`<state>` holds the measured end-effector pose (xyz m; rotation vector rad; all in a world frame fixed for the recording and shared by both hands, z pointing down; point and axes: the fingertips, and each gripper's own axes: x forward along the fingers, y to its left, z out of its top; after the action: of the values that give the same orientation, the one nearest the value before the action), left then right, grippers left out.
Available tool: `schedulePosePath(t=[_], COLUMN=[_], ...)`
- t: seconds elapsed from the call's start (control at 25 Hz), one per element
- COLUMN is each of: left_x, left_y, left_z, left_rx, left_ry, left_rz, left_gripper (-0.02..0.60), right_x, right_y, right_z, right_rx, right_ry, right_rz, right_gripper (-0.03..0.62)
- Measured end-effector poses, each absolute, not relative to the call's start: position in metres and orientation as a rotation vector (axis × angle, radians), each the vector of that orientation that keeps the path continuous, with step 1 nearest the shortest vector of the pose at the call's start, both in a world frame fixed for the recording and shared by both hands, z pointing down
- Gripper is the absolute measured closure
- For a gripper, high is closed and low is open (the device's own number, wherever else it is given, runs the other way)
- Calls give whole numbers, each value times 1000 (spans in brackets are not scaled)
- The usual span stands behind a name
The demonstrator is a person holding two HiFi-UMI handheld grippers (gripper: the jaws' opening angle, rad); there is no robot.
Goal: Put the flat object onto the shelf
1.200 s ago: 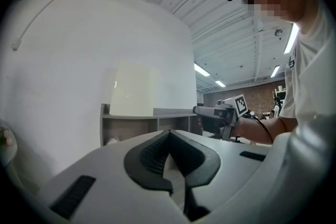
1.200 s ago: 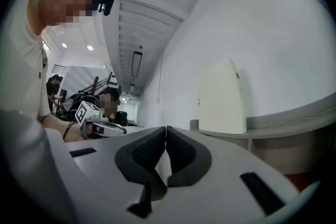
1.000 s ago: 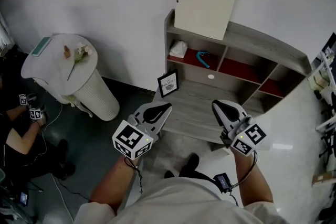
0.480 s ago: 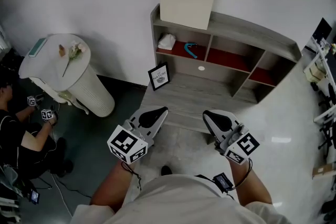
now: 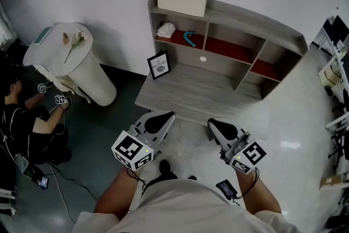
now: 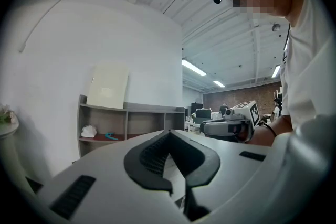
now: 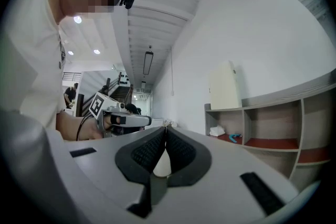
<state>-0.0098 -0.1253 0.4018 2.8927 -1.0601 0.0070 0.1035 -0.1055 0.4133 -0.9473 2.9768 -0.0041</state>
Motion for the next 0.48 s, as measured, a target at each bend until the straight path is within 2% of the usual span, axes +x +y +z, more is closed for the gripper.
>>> schedulePosePath(t=[0.48], left_x=[12], left_y=[-49], left_z=[426], left_rx=[2823], left_ry=[-1156], left_rz=[60], left_gripper=[568], right_x=[137], right_y=[-43], right_z=[440], right_rx=[-901], right_ry=[3022], right_rz=[-8], right_gripper=[574])
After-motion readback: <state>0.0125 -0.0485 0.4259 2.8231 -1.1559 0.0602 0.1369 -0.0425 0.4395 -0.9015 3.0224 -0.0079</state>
